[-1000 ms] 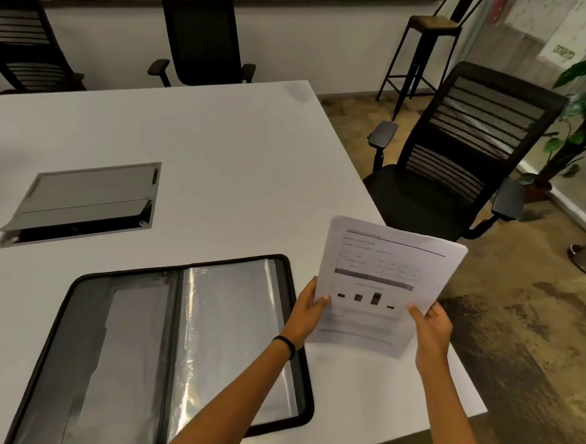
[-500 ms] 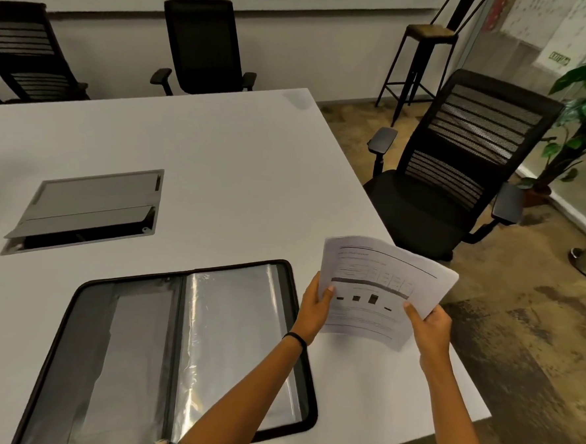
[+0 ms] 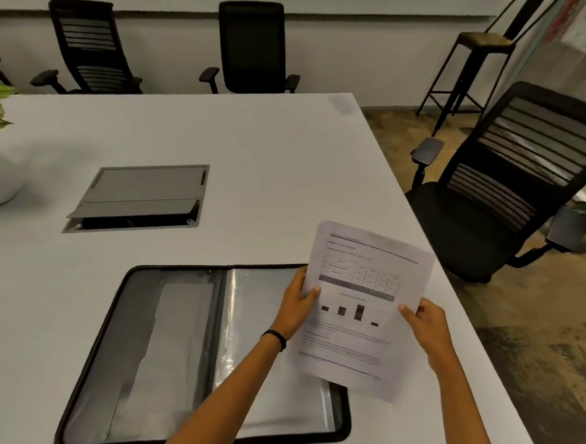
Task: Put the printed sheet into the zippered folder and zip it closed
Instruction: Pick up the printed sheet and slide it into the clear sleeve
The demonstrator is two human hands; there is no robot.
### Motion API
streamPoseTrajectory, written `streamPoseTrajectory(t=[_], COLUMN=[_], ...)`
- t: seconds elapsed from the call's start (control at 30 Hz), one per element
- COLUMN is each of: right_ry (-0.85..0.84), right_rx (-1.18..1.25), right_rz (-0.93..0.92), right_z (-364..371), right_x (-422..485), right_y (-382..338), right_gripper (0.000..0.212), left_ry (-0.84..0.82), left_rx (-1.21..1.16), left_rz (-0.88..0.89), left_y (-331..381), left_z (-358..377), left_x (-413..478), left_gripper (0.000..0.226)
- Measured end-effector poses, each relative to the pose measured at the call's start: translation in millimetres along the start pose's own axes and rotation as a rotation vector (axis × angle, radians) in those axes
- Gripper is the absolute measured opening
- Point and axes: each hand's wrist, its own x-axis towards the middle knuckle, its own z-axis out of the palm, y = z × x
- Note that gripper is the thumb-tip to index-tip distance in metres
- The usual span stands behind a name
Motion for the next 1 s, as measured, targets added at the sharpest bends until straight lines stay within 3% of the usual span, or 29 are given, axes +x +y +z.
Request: streamPoseTrajectory(t=[0.13,0.37,0.57,0.77,1.0], right_ry=[-0.139,-0.337,-0.447,-0.352,0.019], right_rx=[-0.017,-0.042,-0.112,-0.076,0.072], right_rz=[0.095,0.214,0.241,0.223,0.254], right_z=[32.6,68.7,129.2,131.3,116.4], right_x=[6.5,4.4,-3.7,-2.6,6.0], right_y=[1.6,1.6,-4.7,-5.9,-6.4], right_gripper=[0.026,0.02,0.027,0.023,0.008], left_ry=[0.036,0.032,-0.048,-0.066,-0.01], left_rx=[0.025,0.096,0.101,0.237,0.43], left_rz=[-0.043,-0.16,-0.257,-0.289,-0.224], left_y=[-15.4,-42.2,-57.6,-63.6,-75.7], left_z=[-39.1,-83.5,-156.0,-164.4,-178.0], left_x=[-3.9,-14.4,-19.9,-17.9,7.6], left_gripper=[0.04,0.031,0.042,0.036,0.04])
